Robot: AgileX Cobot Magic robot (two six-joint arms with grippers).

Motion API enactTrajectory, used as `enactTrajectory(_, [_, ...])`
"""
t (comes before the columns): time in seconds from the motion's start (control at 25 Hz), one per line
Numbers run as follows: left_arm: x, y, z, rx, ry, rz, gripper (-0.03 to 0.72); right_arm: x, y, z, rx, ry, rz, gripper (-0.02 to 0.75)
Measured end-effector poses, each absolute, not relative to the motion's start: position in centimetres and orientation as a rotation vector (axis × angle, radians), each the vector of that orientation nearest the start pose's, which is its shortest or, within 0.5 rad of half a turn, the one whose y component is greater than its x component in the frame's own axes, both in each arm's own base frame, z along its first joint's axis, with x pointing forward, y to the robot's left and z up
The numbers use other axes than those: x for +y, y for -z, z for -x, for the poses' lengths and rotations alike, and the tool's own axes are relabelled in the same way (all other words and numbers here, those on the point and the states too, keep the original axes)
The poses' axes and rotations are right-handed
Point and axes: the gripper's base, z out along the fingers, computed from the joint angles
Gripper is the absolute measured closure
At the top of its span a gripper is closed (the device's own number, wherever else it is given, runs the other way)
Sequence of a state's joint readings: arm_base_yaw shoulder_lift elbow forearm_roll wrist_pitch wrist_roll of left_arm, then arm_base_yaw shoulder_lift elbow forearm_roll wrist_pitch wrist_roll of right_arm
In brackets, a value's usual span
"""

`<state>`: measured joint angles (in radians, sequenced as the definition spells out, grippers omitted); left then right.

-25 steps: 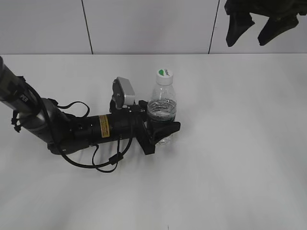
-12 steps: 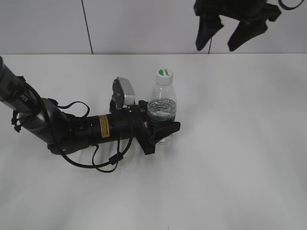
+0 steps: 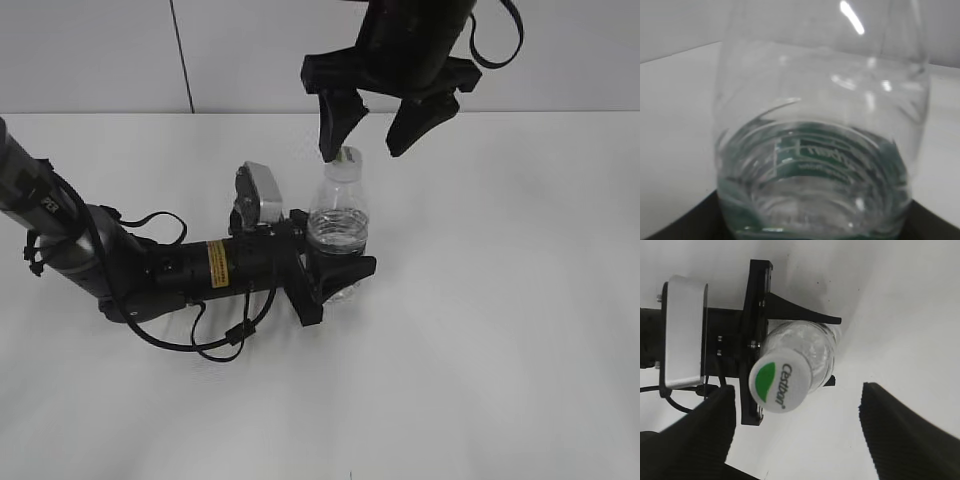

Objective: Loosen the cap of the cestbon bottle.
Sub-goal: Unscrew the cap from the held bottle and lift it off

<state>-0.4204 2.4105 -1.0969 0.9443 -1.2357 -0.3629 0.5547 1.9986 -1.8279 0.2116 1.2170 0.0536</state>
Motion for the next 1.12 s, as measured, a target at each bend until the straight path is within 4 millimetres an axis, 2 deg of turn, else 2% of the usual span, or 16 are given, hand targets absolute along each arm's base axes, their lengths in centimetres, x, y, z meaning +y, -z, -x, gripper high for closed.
enactTrajectory(0.76, [-22.57, -3.84, -33.57, 1.45, 1.0, -1.024, 0.287, 24.2, -27.89, -35.47, 2.843, -0.413, 0.662, 0.149])
enactTrajectory(1.12, [-22.57, -3.84, -33.57, 1.45, 1.0, -1.025, 0.287, 25.11, -27.93, -34.84, 2.84, -0.441, 0.693, 0.149])
